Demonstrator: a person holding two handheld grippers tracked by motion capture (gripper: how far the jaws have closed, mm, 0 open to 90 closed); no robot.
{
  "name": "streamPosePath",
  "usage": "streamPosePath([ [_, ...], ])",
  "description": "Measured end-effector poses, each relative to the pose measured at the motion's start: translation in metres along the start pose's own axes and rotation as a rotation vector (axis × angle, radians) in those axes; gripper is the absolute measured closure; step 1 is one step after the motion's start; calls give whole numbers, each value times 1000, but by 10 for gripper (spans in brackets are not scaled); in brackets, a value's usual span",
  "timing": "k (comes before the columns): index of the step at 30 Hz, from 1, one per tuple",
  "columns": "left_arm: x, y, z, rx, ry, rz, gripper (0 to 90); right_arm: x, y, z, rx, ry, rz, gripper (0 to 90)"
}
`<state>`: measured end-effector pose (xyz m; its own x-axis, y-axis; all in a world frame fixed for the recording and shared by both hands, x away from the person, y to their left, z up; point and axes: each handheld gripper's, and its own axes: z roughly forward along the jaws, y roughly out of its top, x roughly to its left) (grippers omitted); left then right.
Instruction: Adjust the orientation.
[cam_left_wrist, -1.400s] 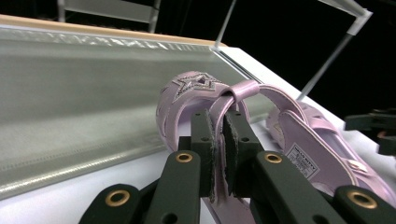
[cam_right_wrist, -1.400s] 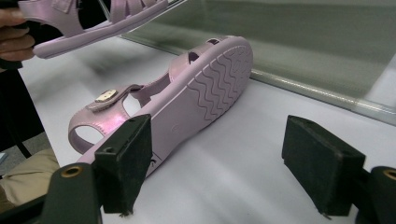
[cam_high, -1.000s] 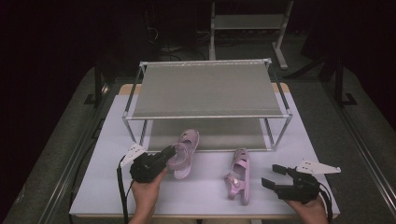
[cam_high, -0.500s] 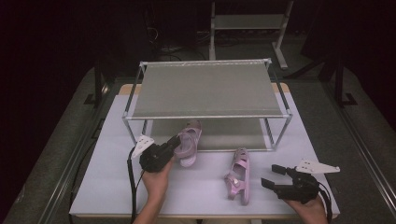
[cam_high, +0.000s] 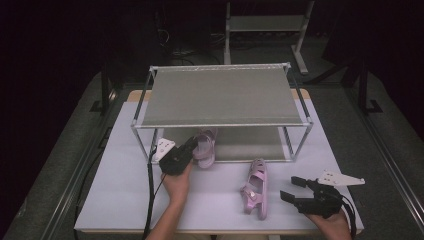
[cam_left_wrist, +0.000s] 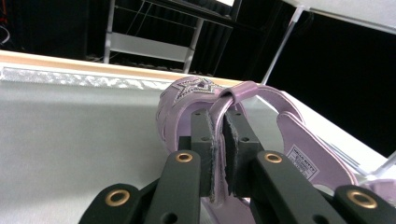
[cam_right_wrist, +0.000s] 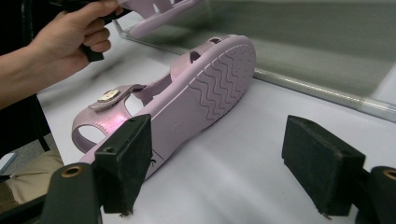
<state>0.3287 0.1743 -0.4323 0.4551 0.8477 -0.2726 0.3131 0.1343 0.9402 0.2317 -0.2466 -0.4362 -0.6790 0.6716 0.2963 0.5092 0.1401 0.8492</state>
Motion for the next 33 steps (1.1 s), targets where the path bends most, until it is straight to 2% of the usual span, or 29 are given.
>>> streamPosePath([
  [6,6,-4,14,-6,29,3,839,-1,0,0,-2,5,7,241],
  [9,9,-7,19,-2,44,-11,838,-1,0,0,-2,7,9,241],
  [16,12,-8,27,-3,54,-12,838,-3,-1,1,-3,12,11,241],
  [17,9,-5,31,13,53,11,838,-3,-1,1,-4,12,12,241],
  [18,9,-5,31,13,53,11,838,-3,-1,1,-4,12,12,241],
  [19,8,-2,34,19,59,40,838,-3,-1,1,-3,14,14,241],
  [22,7,-2,37,37,55,45,838,-3,-1,0,-7,14,14,241],
  [23,7,-2,39,54,55,76,837,-3,-1,-1,-13,15,16,241],
  [29,8,-5,43,104,62,71,836,-3,-1,-2,-17,17,18,242],
  [33,7,-4,44,110,64,84,835,-2,-1,-2,-16,18,15,242],
])
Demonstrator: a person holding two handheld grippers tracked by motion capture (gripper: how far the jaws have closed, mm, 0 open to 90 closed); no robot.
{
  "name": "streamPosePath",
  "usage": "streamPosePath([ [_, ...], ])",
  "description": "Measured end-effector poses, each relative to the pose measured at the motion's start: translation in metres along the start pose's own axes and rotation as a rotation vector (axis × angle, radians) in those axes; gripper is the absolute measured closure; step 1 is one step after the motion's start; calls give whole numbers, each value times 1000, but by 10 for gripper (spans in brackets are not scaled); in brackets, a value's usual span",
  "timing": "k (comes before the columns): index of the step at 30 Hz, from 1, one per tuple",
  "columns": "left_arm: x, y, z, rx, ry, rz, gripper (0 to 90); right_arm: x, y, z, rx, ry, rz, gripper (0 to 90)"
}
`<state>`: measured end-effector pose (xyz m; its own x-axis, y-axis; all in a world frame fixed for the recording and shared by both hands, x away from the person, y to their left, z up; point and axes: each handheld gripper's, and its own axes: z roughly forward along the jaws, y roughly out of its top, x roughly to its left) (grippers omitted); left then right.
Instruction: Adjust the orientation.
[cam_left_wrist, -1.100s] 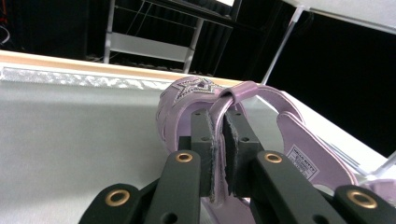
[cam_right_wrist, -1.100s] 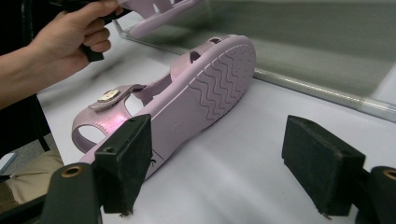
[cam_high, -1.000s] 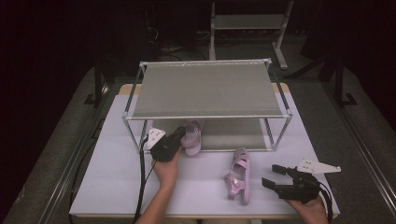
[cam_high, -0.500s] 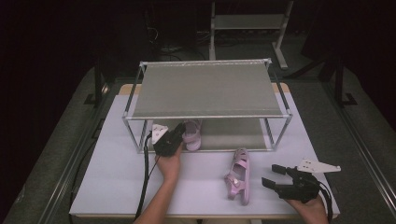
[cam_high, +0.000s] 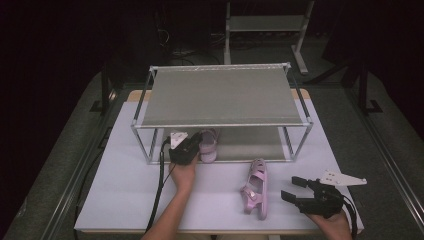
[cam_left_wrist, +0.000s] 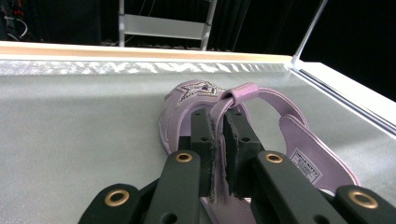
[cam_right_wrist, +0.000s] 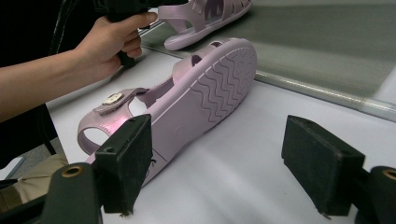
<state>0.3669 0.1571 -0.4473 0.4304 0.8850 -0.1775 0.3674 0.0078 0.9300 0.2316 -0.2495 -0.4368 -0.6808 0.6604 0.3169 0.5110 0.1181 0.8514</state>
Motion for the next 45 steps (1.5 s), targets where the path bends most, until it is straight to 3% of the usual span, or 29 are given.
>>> streamPosePath([
  [7,-1,3,1,-7,13,11,835,1,0,1,5,2,-1,242],
  [8,0,3,1,-13,20,27,836,1,0,0,5,1,0,242],
  [10,1,2,2,-4,22,8,835,0,-1,0,3,2,3,243],
  [14,-1,1,3,-3,17,22,832,0,-1,0,4,3,3,243],
  [18,1,1,4,-3,-2,4,817,1,-1,0,5,6,1,242],
  [23,0,2,1,4,-26,-4,718,1,-1,0,6,7,-1,243],
  [29,-1,5,-7,3,-40,1,670,2,0,1,11,9,-5,242],
  [31,-3,5,-11,8,-45,20,667,2,0,1,11,8,-4,242],
  [34,-8,2,-16,3,-55,-8,667,2,0,2,12,8,-5,242],
  [35,-8,0,-18,-4,-57,11,667,3,0,2,13,7,-6,242],
  [37,-9,-1,-22,-11,-63,6,667,3,0,2,13,7,-8,242],
  [38,-10,0,-26,-18,-65,28,665,3,0,2,14,7,-8,242],
  [45,-13,0,-35,-24,-76,29,639,4,1,3,16,7,-11,242],
])
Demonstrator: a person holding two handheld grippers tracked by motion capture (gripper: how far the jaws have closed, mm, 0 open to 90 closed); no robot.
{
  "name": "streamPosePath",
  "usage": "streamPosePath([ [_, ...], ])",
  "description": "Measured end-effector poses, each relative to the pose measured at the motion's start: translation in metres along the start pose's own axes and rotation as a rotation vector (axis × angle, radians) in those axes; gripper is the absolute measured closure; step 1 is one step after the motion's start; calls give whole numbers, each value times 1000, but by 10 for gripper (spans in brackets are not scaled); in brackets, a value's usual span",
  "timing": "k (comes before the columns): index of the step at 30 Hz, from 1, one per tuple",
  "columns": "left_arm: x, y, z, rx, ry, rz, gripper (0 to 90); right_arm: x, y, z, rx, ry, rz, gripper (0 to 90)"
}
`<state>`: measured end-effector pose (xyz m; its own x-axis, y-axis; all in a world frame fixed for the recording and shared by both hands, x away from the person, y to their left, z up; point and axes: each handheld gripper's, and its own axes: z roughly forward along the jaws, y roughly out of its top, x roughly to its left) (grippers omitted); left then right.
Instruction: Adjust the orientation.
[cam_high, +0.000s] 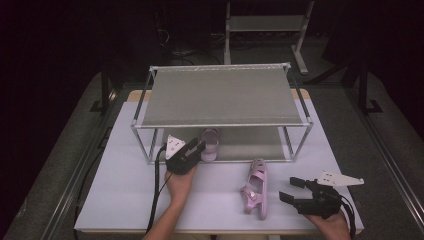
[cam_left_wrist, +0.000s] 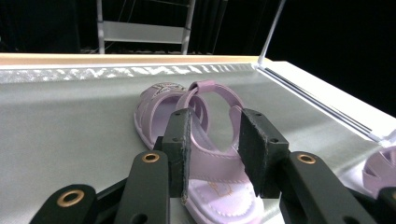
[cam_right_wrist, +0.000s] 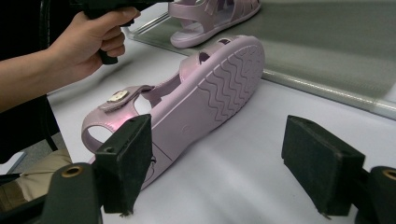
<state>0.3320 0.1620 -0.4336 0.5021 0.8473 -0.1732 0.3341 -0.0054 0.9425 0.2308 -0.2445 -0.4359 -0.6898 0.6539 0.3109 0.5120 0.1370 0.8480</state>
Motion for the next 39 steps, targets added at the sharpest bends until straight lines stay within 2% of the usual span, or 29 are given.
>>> streamPosePath([
  [3,-6,-1,-7,-2,-13,18,634,0,0,0,2,0,0,242],
  [6,-8,0,-11,-5,-27,14,630,0,0,1,1,2,1,242],
  [9,-13,0,-18,-8,-39,26,624,0,1,1,-1,2,0,242],
  [11,-17,3,-26,-2,-52,50,619,1,1,1,-3,1,1,243],
  [16,-19,6,-37,9,-72,62,597,1,2,2,-1,4,0,246],
  [19,-22,8,-48,27,-100,87,574,2,2,3,4,6,-3,248],
  [24,-24,9,-59,49,-134,106,541,3,3,5,9,8,-2,250],
  [29,-23,9,-74,59,-180,112,494,4,4,4,9,15,-1,295],
  [31,-22,8,-76,61,-184,111,487,5,4,4,7,15,-2,306],
  [34,-19,7,-84,64,-203,109,452,6,6,4,4,18,-8,348],
  [35,-17,7,-87,66,-214,105,413,7,7,5,13,20,-14,388],
  [39,-15,8,-95,54,-218,115,376,9,11,6,19,26,-14,446],
])
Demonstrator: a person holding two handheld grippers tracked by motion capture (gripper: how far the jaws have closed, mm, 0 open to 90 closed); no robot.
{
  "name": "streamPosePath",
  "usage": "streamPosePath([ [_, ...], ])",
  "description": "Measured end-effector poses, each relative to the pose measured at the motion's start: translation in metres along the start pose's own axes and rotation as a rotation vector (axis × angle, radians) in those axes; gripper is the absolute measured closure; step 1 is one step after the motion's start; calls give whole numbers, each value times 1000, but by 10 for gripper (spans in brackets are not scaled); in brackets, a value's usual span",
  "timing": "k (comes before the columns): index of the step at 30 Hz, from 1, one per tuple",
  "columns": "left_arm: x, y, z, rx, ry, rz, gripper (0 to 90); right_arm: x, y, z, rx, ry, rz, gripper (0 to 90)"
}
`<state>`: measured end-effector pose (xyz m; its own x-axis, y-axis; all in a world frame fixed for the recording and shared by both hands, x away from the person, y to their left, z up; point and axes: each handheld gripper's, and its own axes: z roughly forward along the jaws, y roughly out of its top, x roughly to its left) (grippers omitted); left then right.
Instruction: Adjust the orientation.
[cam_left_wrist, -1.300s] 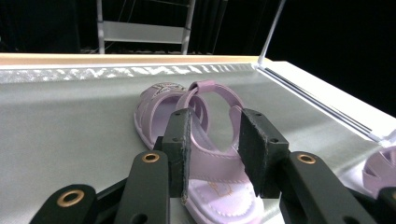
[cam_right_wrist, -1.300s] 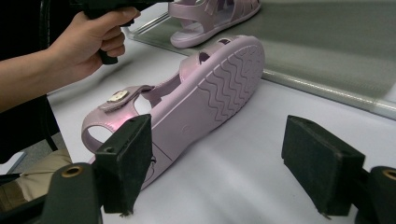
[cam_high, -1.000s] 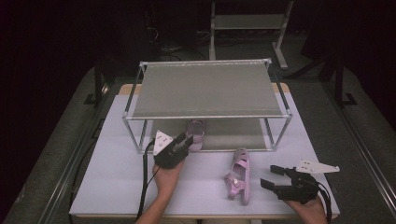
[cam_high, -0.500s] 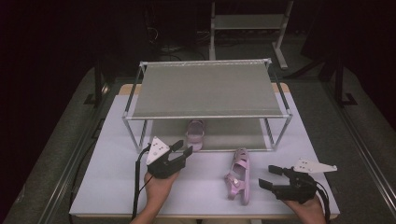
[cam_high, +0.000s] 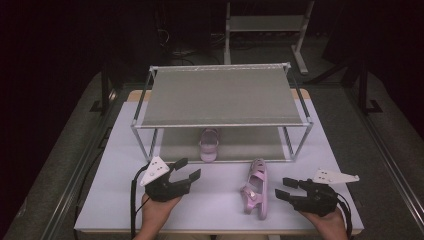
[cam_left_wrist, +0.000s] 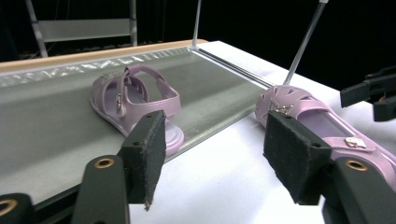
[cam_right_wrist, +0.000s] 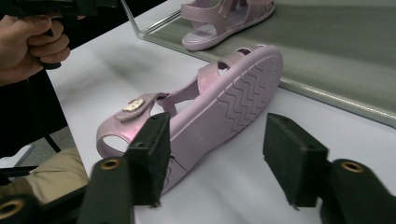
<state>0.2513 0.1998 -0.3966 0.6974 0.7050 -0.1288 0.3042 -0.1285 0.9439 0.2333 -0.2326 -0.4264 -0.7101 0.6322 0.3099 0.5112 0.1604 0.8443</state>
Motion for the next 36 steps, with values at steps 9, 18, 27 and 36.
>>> streamPosePath([
  [9,3,-5,-20,3,-3,15,312,7,10,3,10,7,-39,594],
  [18,10,-12,-40,10,-6,9,293,16,23,18,41,15,-81,771],
  [27,15,-17,-54,7,3,5,293,18,25,30,92,-4,-95,787],
  [36,16,-20,-56,0,5,1,293,16,21,27,88,-9,-79,786],
])
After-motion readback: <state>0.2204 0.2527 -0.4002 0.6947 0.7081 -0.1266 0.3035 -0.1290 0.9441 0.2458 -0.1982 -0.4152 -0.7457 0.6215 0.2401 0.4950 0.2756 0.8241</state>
